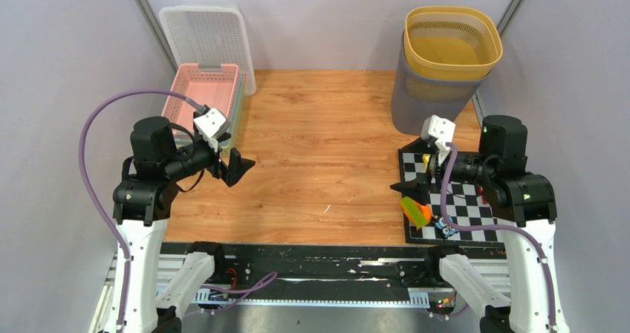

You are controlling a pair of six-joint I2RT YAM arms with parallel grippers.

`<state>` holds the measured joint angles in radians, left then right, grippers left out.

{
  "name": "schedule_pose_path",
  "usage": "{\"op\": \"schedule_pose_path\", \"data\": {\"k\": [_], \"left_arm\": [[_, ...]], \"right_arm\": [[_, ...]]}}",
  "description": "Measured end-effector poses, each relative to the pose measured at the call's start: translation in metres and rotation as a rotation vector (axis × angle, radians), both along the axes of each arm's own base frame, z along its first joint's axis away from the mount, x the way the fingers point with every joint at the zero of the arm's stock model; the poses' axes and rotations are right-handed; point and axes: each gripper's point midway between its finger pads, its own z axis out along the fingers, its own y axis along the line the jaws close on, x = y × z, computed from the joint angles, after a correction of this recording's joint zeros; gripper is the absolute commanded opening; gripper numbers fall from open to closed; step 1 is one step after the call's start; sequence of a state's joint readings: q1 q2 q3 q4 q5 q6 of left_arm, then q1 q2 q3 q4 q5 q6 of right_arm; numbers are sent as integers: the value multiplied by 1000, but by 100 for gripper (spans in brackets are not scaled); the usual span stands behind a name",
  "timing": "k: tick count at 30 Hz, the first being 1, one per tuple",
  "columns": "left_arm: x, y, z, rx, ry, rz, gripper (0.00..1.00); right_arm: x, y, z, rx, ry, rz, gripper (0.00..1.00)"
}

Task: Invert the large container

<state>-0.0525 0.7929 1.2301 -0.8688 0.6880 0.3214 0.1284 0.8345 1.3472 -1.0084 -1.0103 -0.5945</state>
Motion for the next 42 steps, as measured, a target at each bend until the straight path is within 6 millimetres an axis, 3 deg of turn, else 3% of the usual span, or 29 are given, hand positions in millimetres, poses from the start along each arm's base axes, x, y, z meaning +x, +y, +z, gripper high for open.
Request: {"op": "schedule_pose_path", "data": {"k": [29, 37, 42], "left_arm": [[21, 14, -16, 46, -10, 85, 100], [32, 18, -22, 99, -42, 79, 100], [31, 15, -48, 128, -21, 29, 100]], "right_arm": [[18, -2, -1, 6, -23, -52, 100], [47, -9, -9, -9, -28, -150, 100], [63, -18, -10, -26, -40, -245, 98]]}}
